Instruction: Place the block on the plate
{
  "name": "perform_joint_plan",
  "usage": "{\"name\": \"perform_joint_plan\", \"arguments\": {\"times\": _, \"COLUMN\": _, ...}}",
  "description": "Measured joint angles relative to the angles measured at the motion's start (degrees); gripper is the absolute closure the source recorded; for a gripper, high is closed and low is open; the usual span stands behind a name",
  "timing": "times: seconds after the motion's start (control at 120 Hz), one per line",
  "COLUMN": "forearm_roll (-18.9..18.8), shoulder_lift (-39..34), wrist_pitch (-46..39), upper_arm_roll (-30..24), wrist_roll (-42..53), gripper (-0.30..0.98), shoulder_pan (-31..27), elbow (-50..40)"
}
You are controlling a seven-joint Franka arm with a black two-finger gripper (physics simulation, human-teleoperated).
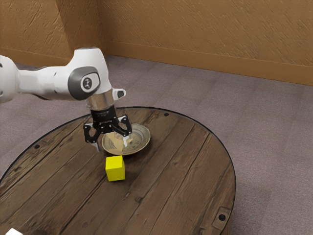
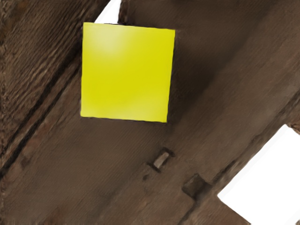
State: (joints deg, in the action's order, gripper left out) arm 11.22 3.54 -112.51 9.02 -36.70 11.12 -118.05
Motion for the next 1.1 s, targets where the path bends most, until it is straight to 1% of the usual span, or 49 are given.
{"name": "perform_joint_plan", "arguments": {"times": 0.092, "forearm_roll": 0.2, "shoulder_lift": -2.2, "wrist_pitch": -2.5, "upper_arm_roll": -0.3, "wrist_roll": -1.6, "gripper": 0.0, "shoulder_pan": -0.8, "elbow": -3.3}}
{"name": "perform_joint_plan", "arguments": {"times": 0.158, "forearm_roll": 0.4, "shoulder_lift": -2.5, "wrist_pitch": -3.9, "upper_arm_roll": -0.8, "wrist_roll": -2.6, "gripper": 0.0, "shoulder_pan": -1.6, "elbow": -3.9}}
{"name": "perform_joint_plan", "arguments": {"times": 0.308, "forearm_roll": 0.1, "shoulder_lift": 4.2, "wrist_pitch": -5.6, "upper_arm_roll": -0.6, "wrist_roll": -4.6, "gripper": 0.0, "shoulder_pan": -1.2, "elbow": 2.6}}
{"name": "perform_joint_plan", "arguments": {"times": 0.408, "forearm_roll": -0.1, "shoulder_lift": 7.2, "wrist_pitch": -6.6, "upper_arm_roll": 0.9, "wrist_roll": -5.5, "gripper": 0.0, "shoulder_pan": -0.4, "elbow": 3.5}}
{"name": "perform_joint_plan", "arguments": {"times": 0.483, "forearm_roll": -0.9, "shoulder_lift": 8.1, "wrist_pitch": -7.1, "upper_arm_roll": 2.9, "wrist_roll": -5.7, "gripper": 0.0, "shoulder_pan": -0.8, "elbow": 3.6}}
{"name": "perform_joint_plan", "arguments": {"times": 0.558, "forearm_roll": -1.6, "shoulder_lift": 9.1, "wrist_pitch": -7.8, "upper_arm_roll": 3.7, "wrist_roll": -5.8, "gripper": 0.0, "shoulder_pan": -0.9, "elbow": 3.5}}
{"name": "perform_joint_plan", "arguments": {"times": 0.808, "forearm_roll": -2.1, "shoulder_lift": 9.8, "wrist_pitch": -10.1, "upper_arm_roll": 3.2, "wrist_roll": -1.7, "gripper": 0.0, "shoulder_pan": -0.7, "elbow": 1.8}}
{"name": "perform_joint_plan", "arguments": {"times": 0.933, "forearm_roll": -1.6, "shoulder_lift": 10.6, "wrist_pitch": -11.5, "upper_arm_roll": 1.4, "wrist_roll": 0.1, "gripper": 0.0, "shoulder_pan": -0.5, "elbow": 1.4}}
{"name": "perform_joint_plan", "arguments": {"times": 1.1, "forearm_roll": -0.9, "shoulder_lift": 12.6, "wrist_pitch": -13.4, "upper_arm_roll": 1.2, "wrist_roll": 2.0, "gripper": 0.0, "shoulder_pan": -0.6, "elbow": 1.3}}
